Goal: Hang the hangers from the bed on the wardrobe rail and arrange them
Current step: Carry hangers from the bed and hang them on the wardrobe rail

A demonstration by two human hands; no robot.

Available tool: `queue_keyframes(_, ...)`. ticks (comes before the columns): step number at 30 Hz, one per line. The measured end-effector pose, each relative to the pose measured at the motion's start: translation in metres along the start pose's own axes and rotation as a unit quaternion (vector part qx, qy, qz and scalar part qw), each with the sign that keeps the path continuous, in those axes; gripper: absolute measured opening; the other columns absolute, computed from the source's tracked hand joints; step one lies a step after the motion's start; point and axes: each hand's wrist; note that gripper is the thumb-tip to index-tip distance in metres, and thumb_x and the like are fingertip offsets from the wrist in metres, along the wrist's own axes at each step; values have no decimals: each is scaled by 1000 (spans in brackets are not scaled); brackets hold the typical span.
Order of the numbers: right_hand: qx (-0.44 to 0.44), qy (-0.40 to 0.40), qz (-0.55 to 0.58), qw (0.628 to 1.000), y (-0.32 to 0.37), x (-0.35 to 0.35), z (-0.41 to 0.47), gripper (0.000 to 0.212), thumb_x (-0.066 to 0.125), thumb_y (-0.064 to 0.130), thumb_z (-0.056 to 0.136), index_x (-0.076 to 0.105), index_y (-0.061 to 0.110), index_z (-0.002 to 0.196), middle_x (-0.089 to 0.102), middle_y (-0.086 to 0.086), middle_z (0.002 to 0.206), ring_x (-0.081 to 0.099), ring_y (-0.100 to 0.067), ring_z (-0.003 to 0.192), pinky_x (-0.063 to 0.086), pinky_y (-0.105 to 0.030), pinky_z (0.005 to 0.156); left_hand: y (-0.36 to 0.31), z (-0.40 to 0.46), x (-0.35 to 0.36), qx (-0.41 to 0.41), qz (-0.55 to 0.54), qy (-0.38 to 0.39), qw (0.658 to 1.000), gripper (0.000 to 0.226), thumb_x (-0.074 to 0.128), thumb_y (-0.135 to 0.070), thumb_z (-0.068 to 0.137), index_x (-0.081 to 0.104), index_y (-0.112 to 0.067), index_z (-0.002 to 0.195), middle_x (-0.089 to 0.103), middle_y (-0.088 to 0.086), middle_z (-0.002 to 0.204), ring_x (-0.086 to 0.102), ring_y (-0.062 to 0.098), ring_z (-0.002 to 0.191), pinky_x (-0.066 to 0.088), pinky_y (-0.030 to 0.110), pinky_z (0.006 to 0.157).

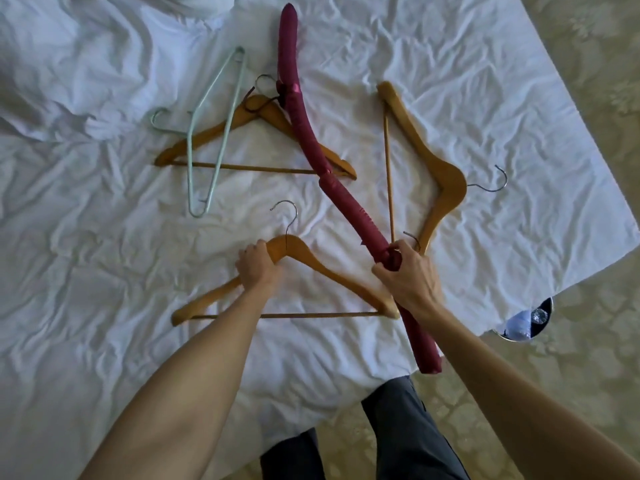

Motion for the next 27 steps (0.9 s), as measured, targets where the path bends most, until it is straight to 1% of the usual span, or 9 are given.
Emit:
queue_keyframes(4,-50,15,-20,998,12,28,20,47,70,44,80,58,30,123,73,-2,94,67,-24,74,56,-36,63,14,7,-1,17,22,-107,994,45,72,-7,78,59,-17,120,53,11,124,49,33,115,40,43,94)
queue_keyframes(7,-63,3,-13,998,20,43,26,55,74,37,81,49,26,129,71,-1,102,67,-25,81,49,-31,62,7,-20,8,-18,-123,-177,976,49,69,-11,70,56,-12,117,52,12,119,52,31,105,45,42,88)
queue_keyframes(9,-54,-28,19,998,23,47,21,57,78,31,79,43,20,123,69,0,100,67,-25,82,50,-33,62,-11,-39,15,-88,-253,-126,955,48,66,-34,78,57,-3,113,58,15,114,59,32,104,47,42,84)
queue_keyframes(11,-14,-56,58,997,21,53,16,62,82,29,75,39,17,119,65,4,97,65,-24,82,52,-37,64,-36,-45,18,-170,-348,-33,921,69,65,-57,81,56,0,119,62,14,118,62,33,109,49,40,87)
queue_keyframes(13,68,-42,119,990,17,61,20,66,84,28,70,41,17,119,65,5,95,65,-23,84,49,-36,67,-55,-38,20,-215,-377,-2,901,75,68,-62,80,53,-4,125,63,11,124,62,33,113,49,41,92)
queue_keyframes(17,134,90,166,973,10,70,36,47,83,25,70,64,14,111,68,-4,89,63,-17,69,50,-29,61,-61,-25,23,-233,-366,4,901,55,71,-51,81,64,-9,116,70,7,115,67,31,106,53,40,90)
queue_keyframes(20,93,93,167,977,18,55,29,26,77,25,74,65,10,92,64,-5,75,58,-17,58,50,-32,56,-57,-45,12,-226,-387,-7,894,44,71,-43,84,69,-6,108,73,10,110,68,31,105,51,37,88)
queue_keyframes(24,15,67,191,979,38,-4,-14,28,73,25,78,60,2,87,55,-2,65,51,-15,54,45,-33,52,-48,-105,-24,-225,-446,-61,864,37,73,-30,84,69,-4,109,74,10,108,65,30,109,44,28,87)
queue_keyframes(27,-56,104,172,978,57,-49,-54,25,72,29,80,59,9,88,60,-3,66,57,-16,52,51,-37,53,-32,-154,-53,-225,-481,-86,843,21,73,-27,84,71,-7,89,74,7,86,69,30,96,48,29,82)
Point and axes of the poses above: each hand's wrist, its own z-axis towards the middle knuckle, its own x-axis out of the palm, y = z × x
